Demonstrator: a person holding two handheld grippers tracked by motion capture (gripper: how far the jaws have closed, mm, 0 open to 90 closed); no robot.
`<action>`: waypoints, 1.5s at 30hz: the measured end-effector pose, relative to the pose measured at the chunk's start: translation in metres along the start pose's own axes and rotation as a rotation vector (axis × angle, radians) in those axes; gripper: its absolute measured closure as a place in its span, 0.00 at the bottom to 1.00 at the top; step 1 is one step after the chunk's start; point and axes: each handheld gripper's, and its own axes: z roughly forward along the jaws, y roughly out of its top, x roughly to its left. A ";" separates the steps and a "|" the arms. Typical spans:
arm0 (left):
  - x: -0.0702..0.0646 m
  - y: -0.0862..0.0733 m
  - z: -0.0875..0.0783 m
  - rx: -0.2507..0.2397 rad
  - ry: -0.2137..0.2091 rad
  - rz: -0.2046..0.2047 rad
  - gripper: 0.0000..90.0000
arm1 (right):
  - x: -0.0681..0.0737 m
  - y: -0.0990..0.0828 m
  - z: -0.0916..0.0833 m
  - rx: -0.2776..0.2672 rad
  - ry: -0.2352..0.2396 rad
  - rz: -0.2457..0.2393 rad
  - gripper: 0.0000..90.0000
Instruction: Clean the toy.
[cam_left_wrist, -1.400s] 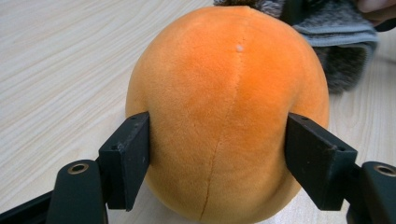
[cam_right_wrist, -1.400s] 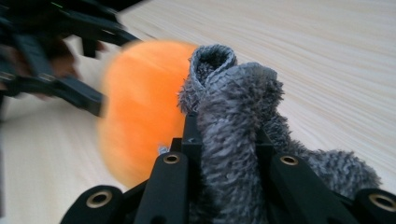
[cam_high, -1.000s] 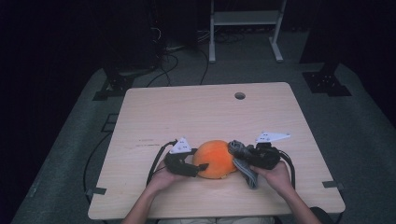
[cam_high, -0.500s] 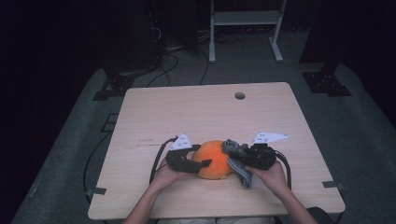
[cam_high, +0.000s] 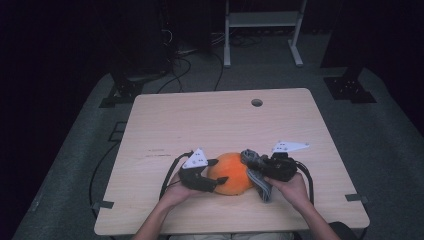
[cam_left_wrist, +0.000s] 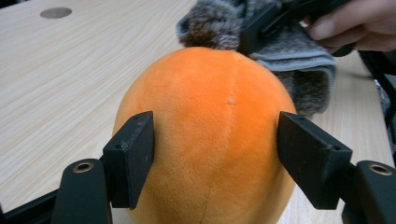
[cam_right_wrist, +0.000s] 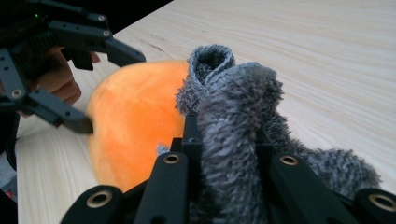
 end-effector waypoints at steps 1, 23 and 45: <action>-0.002 0.000 0.002 0.007 0.011 0.010 0.34 | 0.001 0.001 -0.001 -0.004 -0.004 -0.004 0.83; 0.003 0.002 0.001 0.008 0.007 -0.035 0.28 | 0.009 0.007 -0.001 -0.035 -0.015 -0.041 0.83; -0.002 0.006 0.005 0.009 0.076 -0.038 0.33 | 0.039 0.016 0.000 -0.097 0.034 -0.160 0.84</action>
